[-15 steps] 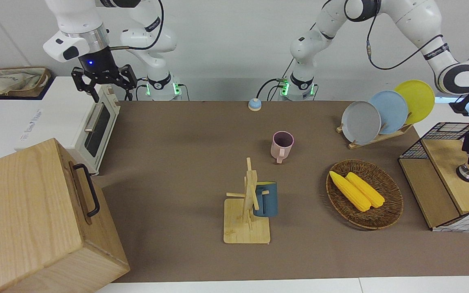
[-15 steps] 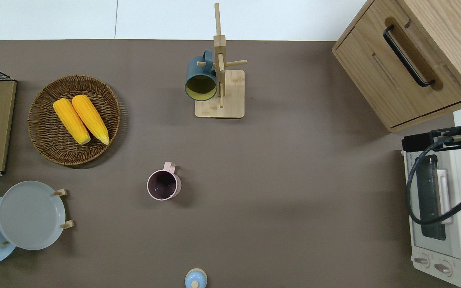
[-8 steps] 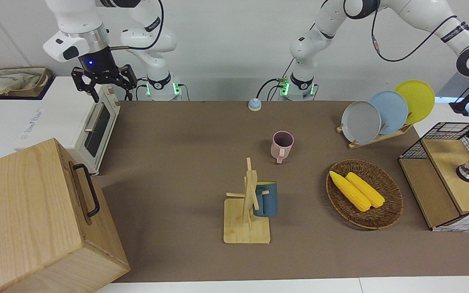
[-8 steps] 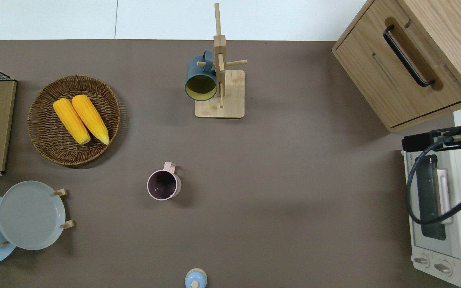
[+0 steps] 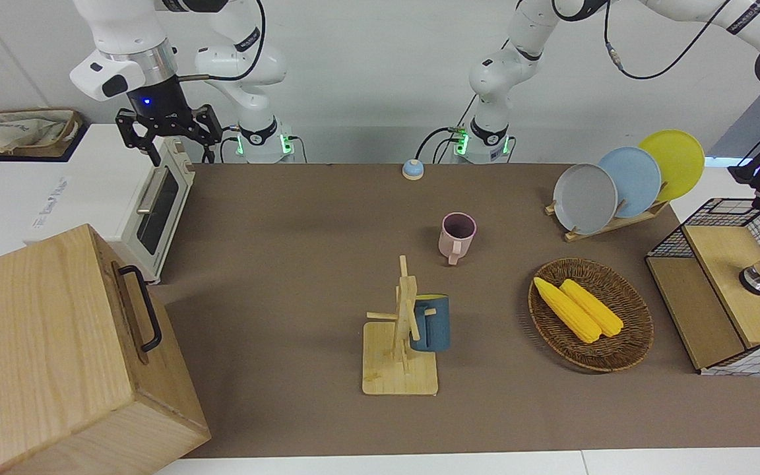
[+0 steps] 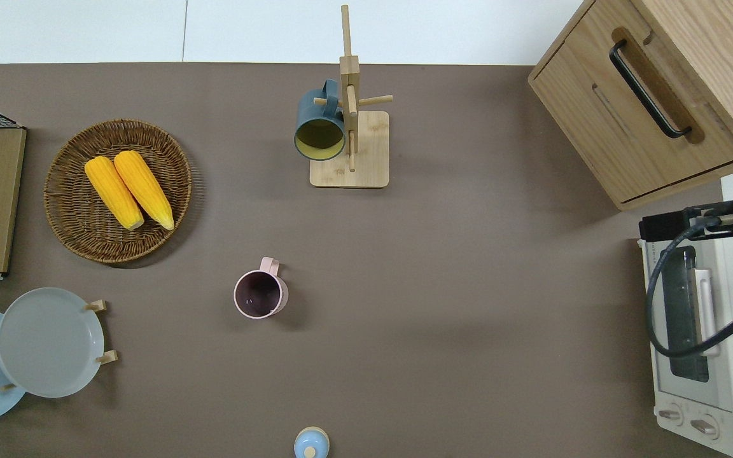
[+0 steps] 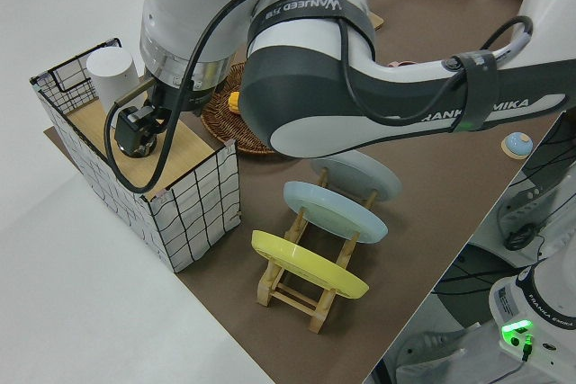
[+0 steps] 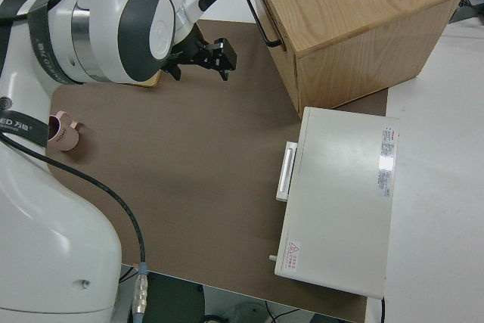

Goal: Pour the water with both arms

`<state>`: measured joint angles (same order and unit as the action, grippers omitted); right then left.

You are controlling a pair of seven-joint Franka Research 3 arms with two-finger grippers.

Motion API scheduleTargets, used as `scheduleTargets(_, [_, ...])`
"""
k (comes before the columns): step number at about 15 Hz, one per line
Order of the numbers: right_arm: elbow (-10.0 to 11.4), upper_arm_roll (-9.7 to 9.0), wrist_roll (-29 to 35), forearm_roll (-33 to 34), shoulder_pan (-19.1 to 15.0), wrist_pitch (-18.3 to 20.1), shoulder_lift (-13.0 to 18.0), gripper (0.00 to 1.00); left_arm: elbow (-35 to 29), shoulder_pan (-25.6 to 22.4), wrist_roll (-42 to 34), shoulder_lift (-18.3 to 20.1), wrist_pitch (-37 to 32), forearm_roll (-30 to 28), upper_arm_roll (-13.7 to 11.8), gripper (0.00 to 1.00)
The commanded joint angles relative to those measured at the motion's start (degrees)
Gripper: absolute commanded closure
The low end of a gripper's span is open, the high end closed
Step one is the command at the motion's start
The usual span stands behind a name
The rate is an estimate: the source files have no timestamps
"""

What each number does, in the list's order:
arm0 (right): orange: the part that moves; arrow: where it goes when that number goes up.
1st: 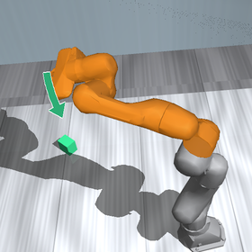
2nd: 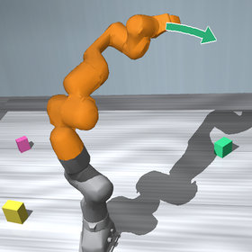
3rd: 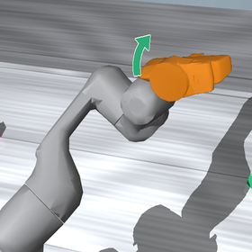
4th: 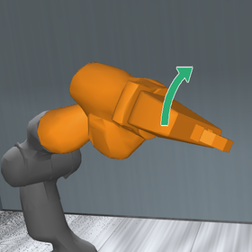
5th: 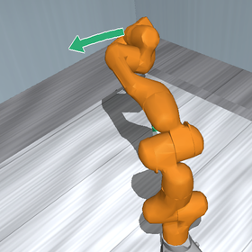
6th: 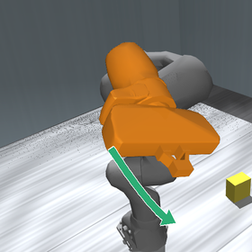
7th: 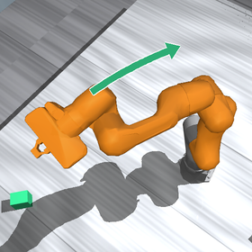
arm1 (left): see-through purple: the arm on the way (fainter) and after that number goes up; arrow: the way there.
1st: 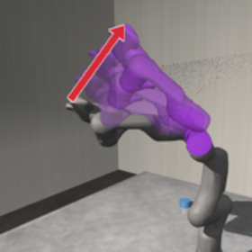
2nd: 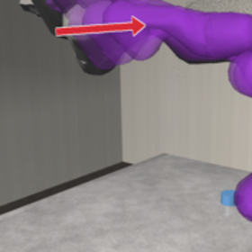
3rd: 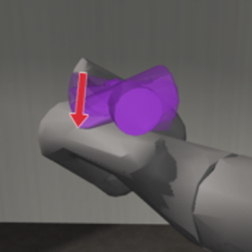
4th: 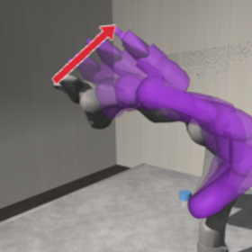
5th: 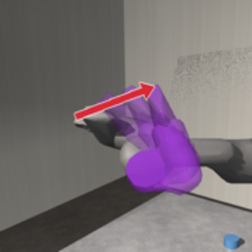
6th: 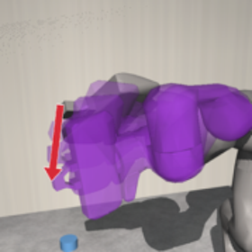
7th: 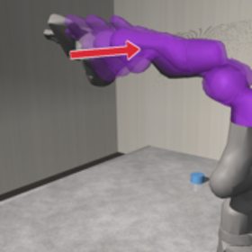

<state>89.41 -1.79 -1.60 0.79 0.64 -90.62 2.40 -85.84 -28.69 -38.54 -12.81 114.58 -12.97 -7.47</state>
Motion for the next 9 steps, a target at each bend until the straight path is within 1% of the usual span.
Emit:
scheduleTargets(1, [-0.55, 0.12, -1.21, -0.88, -0.02, 0.18, -0.29, 0.009, -0.82, 5.57, 3.46, 4.09, -7.25, 2.24, -4.56, 0.00])
scheduleTargets(4, [-0.55, 0.12, -1.21, -0.88, -0.02, 0.18, -0.29, 0.009, -1.26, 9.08, 7.50, 6.38, -11.30, 5.40, -4.74, 0.00])
scheduleTargets(6, [-0.55, 0.12, -1.21, -0.88, -0.02, 0.18, -0.29, 0.009, -2.31, 12.68, 11.02, 8.58, -12.80, 7.07, -4.74, 0.00])
scheduleTargets(9, [-0.55, 0.12, -1.21, -0.88, -0.02, 0.18, -0.29, 0.009, -2.41, 18.65, 14.63, 10.51, -16.22, 9.53, -4.66, 0.00])
